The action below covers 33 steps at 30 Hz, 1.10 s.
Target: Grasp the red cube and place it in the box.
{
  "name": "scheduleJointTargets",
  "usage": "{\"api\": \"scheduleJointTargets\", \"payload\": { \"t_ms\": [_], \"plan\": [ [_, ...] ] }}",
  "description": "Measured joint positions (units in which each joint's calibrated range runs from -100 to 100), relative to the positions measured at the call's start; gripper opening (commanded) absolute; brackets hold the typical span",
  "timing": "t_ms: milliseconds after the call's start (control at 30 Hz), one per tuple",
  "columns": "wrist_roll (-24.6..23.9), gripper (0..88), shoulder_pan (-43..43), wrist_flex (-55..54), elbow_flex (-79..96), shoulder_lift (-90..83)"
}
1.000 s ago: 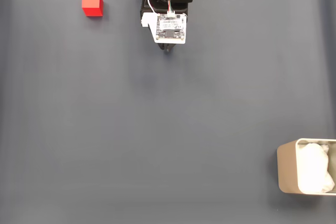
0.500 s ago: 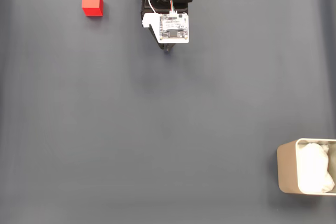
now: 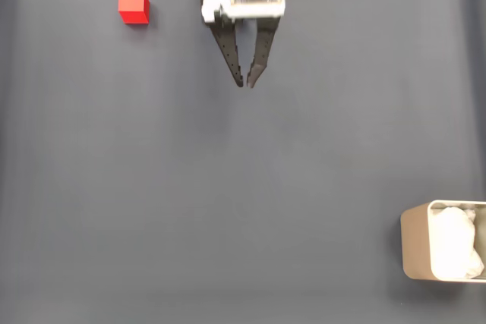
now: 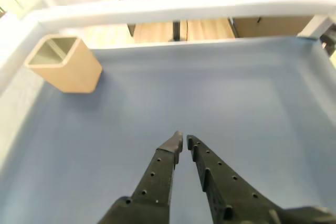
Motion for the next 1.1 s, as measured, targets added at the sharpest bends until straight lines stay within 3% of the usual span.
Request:
{"api": "scheduleJointTargets", "payload": {
  "t_ms": [200, 400, 700, 1100],
  "plan": [
    [0.63, 0.0, 0.00, 0.56, -21.79, 12.16],
    [0.78, 0.0, 1.34, 10.18, -37.70, 22.84],
    [0.73, 0.0, 4.60, 17.50, -40.24, 26.92],
    [0.10, 0.0, 8.83, 19.09, -40.24, 28.05]
  ]
}}
